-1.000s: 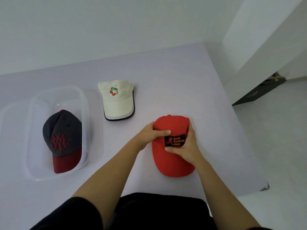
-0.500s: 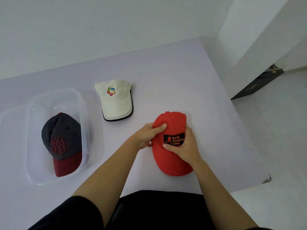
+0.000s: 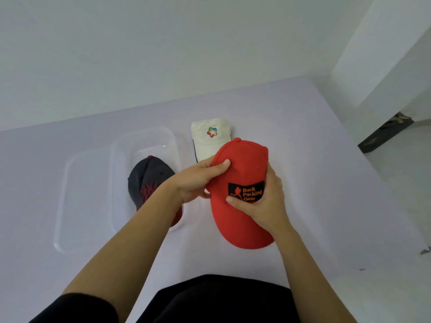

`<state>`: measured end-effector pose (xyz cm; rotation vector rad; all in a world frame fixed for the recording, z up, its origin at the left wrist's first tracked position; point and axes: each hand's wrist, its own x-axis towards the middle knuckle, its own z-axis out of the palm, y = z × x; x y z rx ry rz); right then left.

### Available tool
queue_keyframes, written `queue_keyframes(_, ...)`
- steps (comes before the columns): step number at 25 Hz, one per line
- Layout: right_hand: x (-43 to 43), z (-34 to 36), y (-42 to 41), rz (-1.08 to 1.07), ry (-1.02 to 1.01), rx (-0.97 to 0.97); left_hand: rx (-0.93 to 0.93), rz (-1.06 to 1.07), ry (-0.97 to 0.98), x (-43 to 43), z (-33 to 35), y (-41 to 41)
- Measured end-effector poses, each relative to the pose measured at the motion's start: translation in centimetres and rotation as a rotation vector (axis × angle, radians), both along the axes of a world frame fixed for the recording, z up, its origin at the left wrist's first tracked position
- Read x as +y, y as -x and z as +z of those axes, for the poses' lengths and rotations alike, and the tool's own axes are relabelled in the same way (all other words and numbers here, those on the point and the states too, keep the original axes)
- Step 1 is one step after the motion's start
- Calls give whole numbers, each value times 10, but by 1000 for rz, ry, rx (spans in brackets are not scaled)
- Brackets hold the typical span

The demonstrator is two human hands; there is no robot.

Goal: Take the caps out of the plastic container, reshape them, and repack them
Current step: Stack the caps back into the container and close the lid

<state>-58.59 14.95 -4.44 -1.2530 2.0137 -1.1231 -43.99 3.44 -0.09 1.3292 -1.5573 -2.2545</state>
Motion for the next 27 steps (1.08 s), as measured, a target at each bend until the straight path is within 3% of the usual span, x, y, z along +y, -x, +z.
queue_keyframes(8,-34,34,-129,129,89,88,-9,69,91,-17,37,-134)
queue_keyframes(14,-56,45,-189,102,88,115,29,13,184,-41,56,-191)
queue_keyframes(18,-82,44,-182,328,67,-162,16,24,288,-68,69,-227)
queue_keyframes(22,-115,21,-156,411,-188,-290,55,202,404,-109,94,-260)
queue_keyframes(24,-131,6,-157,519,-377,-200,78,242,452,-126,106,-266)
queue_keyframes(27,-162,-16,-170,593,-489,-46,96,243,490,-140,111,-259)
